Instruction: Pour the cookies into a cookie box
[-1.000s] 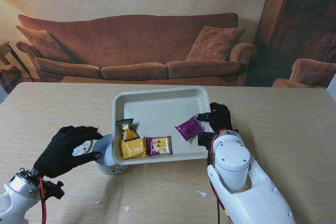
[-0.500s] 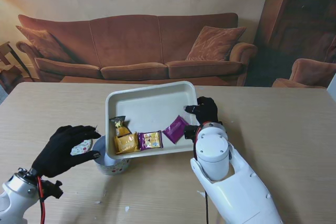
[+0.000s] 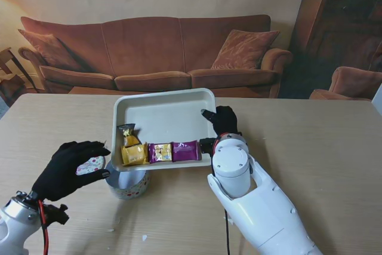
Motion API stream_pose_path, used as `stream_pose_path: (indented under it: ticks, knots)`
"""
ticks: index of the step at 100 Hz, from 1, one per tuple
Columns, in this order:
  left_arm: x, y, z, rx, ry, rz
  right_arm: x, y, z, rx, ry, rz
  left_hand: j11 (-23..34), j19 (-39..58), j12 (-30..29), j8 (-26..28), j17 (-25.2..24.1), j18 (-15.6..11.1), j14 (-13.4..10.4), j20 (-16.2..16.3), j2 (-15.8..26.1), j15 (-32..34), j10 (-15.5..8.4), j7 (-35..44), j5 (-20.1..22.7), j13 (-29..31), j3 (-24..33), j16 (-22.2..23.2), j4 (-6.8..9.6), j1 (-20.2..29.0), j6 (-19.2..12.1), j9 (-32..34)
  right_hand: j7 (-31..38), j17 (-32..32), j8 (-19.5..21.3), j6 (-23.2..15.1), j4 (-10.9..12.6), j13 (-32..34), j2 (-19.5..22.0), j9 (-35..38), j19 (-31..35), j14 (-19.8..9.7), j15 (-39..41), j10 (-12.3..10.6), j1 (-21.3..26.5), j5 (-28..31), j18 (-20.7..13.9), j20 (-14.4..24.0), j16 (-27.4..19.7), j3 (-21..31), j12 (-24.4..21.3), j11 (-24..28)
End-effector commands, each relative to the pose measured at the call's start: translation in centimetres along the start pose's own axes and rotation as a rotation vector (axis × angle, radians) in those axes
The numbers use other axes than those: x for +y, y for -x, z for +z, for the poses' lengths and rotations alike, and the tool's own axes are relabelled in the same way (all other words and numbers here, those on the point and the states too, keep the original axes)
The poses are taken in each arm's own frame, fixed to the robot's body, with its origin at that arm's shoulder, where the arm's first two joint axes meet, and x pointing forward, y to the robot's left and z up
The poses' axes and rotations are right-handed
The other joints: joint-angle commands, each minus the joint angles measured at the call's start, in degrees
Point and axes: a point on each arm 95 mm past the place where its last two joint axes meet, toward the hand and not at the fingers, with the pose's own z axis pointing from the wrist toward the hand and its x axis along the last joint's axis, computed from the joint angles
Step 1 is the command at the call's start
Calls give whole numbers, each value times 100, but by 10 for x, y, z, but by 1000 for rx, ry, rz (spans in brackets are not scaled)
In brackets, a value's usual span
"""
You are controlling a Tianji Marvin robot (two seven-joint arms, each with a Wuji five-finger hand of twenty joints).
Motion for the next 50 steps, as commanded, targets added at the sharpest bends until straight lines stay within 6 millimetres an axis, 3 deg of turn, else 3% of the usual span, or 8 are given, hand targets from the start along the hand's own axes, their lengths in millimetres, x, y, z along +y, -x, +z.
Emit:
stream_pose_path:
  ticks: [1, 35, 50]
  knots:
    - [1, 0, -1, -3, 7, -3, -8, -8, -1, 11, -27, 28, -48, -7, 6, 41, -23, 92, 45, -55, 241, 7, 41, -18, 71, 187, -195, -19, -63, 185, 9, 82, -351, 353, -70, 235, 178, 434, 740, 190, 312, 286, 439, 372, 5, -43, -833, -66, 113, 12, 4, -3]
    - [0, 1, -2, -3, -3, -2, -13, -13, 3, 50, -29, 1, -53, -37, 5, 42, -40, 101, 42, -64, 235, 2, 41, -16, 83, 189, -199, -22, -66, 181, 8, 97, -245, 357, -532, 248, 178, 444, 330, 19, 303, 166, 324, 292, 188, -430, -1027, -155, 26, 559, 49, 38]
    - [-1, 1, -2, -1, -6, -1, -17, -16, 5, 75, -25, -14, -54, -58, 6, 44, -47, 106, 45, -71, 238, -2, 54, -15, 90, 189, -199, -24, -66, 179, 0, 105, -110, 356, -941, 185, 162, 451, 326, -105, 288, 109, 261, 216, 265, -721, -1103, -200, -28, 822, 70, 51]
